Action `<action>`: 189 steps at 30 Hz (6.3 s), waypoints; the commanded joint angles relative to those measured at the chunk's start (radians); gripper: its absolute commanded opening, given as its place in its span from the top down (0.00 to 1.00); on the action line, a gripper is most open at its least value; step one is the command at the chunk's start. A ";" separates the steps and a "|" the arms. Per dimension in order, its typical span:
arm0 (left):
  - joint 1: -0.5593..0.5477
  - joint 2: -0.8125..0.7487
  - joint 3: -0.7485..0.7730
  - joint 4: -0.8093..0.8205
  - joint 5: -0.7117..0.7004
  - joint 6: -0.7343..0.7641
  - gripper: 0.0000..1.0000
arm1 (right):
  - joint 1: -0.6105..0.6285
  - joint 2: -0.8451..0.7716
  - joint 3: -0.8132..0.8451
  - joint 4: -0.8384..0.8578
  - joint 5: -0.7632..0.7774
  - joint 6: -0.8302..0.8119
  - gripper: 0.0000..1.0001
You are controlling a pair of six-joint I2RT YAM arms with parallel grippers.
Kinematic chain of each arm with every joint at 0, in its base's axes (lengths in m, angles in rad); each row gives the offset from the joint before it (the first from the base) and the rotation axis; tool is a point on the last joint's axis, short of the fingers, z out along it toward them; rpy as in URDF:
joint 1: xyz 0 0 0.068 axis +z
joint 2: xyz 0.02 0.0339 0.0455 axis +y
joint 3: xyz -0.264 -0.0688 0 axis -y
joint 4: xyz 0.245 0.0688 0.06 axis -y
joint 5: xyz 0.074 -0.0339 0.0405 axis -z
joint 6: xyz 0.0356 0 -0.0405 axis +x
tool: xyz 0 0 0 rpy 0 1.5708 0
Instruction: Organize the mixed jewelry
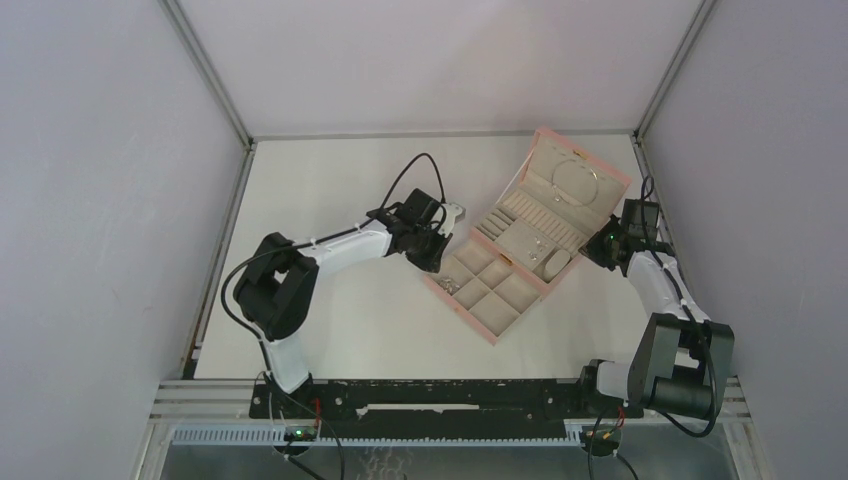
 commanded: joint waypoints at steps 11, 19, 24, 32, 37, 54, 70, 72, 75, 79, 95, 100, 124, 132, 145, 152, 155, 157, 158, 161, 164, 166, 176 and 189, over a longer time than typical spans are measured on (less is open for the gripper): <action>-0.003 0.040 0.099 0.198 0.069 -0.086 1.00 | 0.044 0.026 -0.002 -0.020 -0.079 -0.016 1.00; -0.001 0.038 0.034 0.260 0.005 -0.168 1.00 | 0.051 0.020 -0.002 -0.028 -0.074 -0.013 1.00; -0.001 -0.003 -0.048 0.334 -0.029 -0.246 1.00 | 0.051 0.015 -0.002 -0.033 -0.067 -0.014 1.00; -0.003 -0.069 -0.104 0.346 -0.071 -0.292 1.00 | 0.051 0.022 -0.003 -0.026 -0.068 -0.002 1.00; -0.003 -0.083 -0.116 0.341 -0.052 -0.342 1.00 | 0.052 0.025 -0.002 -0.021 -0.067 0.004 1.00; -0.042 -0.109 -0.146 0.237 0.036 -0.279 1.00 | 0.063 0.040 -0.002 0.001 -0.076 0.036 1.00; -0.061 -0.089 -0.139 0.094 0.129 -0.149 1.00 | 0.066 0.045 -0.002 0.010 -0.080 0.055 1.00; -0.061 -0.087 -0.138 0.075 0.155 -0.119 1.00 | 0.066 0.048 -0.002 0.010 -0.080 0.053 1.00; -0.061 -0.084 -0.127 0.046 0.164 -0.108 1.00 | 0.066 0.049 -0.002 0.012 -0.079 0.054 1.00; -0.062 -0.076 -0.116 0.036 0.132 -0.150 1.00 | 0.066 0.049 -0.002 0.015 -0.078 0.058 1.00; -0.051 -0.085 -0.111 0.029 -0.011 -0.337 1.00 | 0.066 0.037 -0.002 0.002 -0.062 0.054 1.00; -0.052 -0.111 -0.139 0.044 -0.037 -0.355 1.00 | 0.066 0.039 -0.002 0.001 -0.060 0.056 1.00; -0.053 -0.126 -0.134 0.127 -0.056 -0.392 1.00 | 0.071 0.038 -0.002 -0.010 -0.050 0.054 1.00; -0.053 -0.066 -0.049 0.127 -0.081 -0.361 1.00 | 0.074 0.040 -0.002 -0.010 -0.056 0.053 1.00; -0.038 0.082 0.139 0.115 -0.093 -0.334 1.00 | 0.082 0.031 -0.002 -0.016 -0.059 0.053 1.00; -0.028 0.162 0.282 0.038 -0.115 -0.294 0.93 | 0.097 0.026 -0.002 -0.024 -0.059 0.056 1.00; -0.028 0.150 0.306 -0.023 -0.129 -0.274 0.62 | 0.098 0.019 -0.002 -0.028 -0.057 0.051 1.00; -0.027 0.118 0.290 -0.046 -0.142 -0.261 0.52 | 0.097 0.018 -0.002 -0.027 -0.057 0.050 1.00; -0.026 0.098 0.277 -0.058 -0.154 -0.258 0.48 | 0.097 0.018 -0.002 -0.026 -0.057 0.050 1.00; -0.027 0.011 0.226 -0.088 -0.182 -0.247 0.43 | 0.097 0.019 -0.002 -0.025 -0.061 0.048 1.00; -0.028 -0.088 0.146 -0.102 -0.178 -0.246 0.44 | 0.098 0.022 -0.002 -0.022 -0.068 0.046 1.00; -0.030 -0.148 0.076 -0.102 -0.142 -0.245 0.46 | 0.098 0.017 -0.002 -0.022 -0.074 0.038 1.00; -0.149 -0.255 -0.223 0.014 0.011 -0.098 0.49 | 0.073 -0.166 -0.002 -0.098 -0.017 -0.037 0.71; -0.165 -0.081 -0.156 0.217 0.014 -0.178 0.49 | -0.120 -0.399 -0.002 -0.168 -0.022 -0.040 0.59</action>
